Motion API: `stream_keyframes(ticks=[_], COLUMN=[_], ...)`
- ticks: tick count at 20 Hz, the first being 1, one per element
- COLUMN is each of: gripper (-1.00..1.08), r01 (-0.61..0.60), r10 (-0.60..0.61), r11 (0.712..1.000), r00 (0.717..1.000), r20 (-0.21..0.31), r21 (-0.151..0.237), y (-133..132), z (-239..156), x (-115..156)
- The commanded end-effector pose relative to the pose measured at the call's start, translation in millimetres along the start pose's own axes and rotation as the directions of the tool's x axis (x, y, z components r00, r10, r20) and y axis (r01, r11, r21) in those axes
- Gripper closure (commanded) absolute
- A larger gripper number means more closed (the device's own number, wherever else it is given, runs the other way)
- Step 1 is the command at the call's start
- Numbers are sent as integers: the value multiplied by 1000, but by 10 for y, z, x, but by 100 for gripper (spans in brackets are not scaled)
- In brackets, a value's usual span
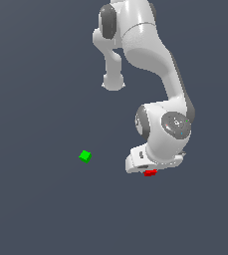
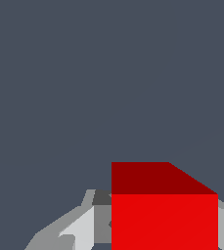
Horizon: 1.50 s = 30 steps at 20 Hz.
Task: Stack the red cube on top of the green cube.
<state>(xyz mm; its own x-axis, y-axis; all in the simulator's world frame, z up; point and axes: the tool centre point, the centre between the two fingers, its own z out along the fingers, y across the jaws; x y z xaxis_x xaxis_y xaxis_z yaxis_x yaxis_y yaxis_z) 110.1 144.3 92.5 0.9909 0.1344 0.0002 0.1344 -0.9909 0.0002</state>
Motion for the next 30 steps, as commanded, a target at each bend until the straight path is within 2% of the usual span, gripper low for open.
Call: stream_keyframes(ticks=[1, 12, 18, 24, 30], gripper=[108, 108, 108, 108, 108], r01=[0, 0, 0, 0, 0], r10=[0, 0, 0, 0, 0], r11=[1000, 1000, 1000, 1000, 1000], r00=[1000, 1000, 1000, 1000, 1000], r20=[0, -1, -1, -1, 0], r21=[0, 0, 0, 0, 0], y=[0, 6, 112, 372, 865], z=[-142, -272, -248, -190, -79], x=[-4, 8, -47, -183, -434])
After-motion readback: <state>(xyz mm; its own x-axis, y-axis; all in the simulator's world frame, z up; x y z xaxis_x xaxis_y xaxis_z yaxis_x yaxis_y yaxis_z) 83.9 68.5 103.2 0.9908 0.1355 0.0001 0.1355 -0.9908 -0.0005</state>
